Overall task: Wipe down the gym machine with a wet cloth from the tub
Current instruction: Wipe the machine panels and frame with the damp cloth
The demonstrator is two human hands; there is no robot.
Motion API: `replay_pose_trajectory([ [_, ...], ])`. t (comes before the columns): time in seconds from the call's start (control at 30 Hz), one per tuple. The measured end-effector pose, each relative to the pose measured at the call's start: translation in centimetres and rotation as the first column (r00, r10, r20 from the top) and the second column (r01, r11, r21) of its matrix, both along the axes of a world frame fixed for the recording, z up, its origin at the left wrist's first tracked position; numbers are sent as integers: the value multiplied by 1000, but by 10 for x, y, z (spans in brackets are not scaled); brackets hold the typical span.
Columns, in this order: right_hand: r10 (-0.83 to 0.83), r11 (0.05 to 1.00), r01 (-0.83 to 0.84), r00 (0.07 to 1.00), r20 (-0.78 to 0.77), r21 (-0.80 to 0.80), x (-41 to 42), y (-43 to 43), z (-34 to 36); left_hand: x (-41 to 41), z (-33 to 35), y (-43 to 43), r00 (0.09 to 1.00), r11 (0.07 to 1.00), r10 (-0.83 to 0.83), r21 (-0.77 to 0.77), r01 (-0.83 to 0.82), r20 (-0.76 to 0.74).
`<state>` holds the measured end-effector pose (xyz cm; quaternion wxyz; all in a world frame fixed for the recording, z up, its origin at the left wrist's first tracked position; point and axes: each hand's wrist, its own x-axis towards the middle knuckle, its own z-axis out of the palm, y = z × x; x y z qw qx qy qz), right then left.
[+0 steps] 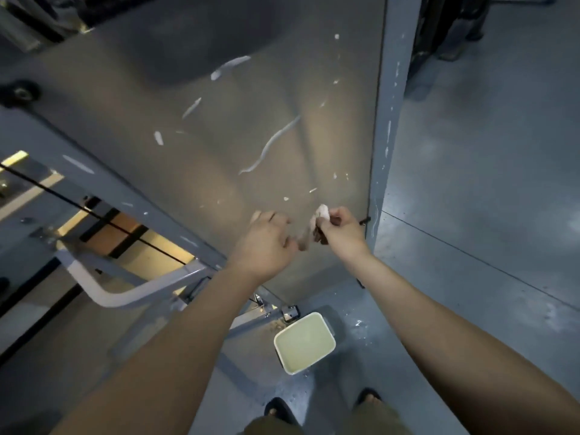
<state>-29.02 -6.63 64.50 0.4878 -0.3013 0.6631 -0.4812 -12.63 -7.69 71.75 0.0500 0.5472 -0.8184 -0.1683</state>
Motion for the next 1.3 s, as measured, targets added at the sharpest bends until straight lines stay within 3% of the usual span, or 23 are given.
replay_pose_trajectory([
  [0.07, 50, 998, -47, 995, 83, -36, 15, 18, 17, 15, -3, 14, 960, 977, 192, 136, -166, -202],
  [0.17, 139, 988, -132, 987, 87, -75, 35, 38, 36, 35, 3, 33, 852, 917, 333, 350, -192, -405],
  [0.33, 294, 949, -294, 956, -18, -117, 64, 54, 56, 85, 7, 52, 807, 932, 321, 317, -176, -496],
  [0.47, 316, 943, -322, 945, -83, -80, 83, 60, 64, 129, 10, 57, 753, 905, 369, 397, -156, -545],
  [0.6, 390, 919, -394, 896, -211, 22, 120, 59, 62, 159, 5, 59, 587, 844, 490, 520, -133, -645],
  [0.7, 427, 899, -437, 885, -184, -14, 143, 66, 62, 175, -1, 55, 536, 825, 526, 548, -134, -660],
  [0.9, 557, 816, -572, 816, -155, -83, 156, 72, 57, 190, -4, 50, 586, 821, 535, 539, -189, -609],
  [1.03, 617, 761, -634, 772, -152, -135, 149, 73, 47, 181, -1, 47, 557, 776, 573, 616, -134, -601],
  [1.13, 498, 848, -507, 862, -99, -154, 132, 63, 38, 168, -4, 44, 502, 671, 674, 733, -112, -541],
  [1.3, 257, 966, -255, 946, 197, -31, 87, 51, 24, 137, -11, 57, 512, 674, 659, 735, -77, -551],
])
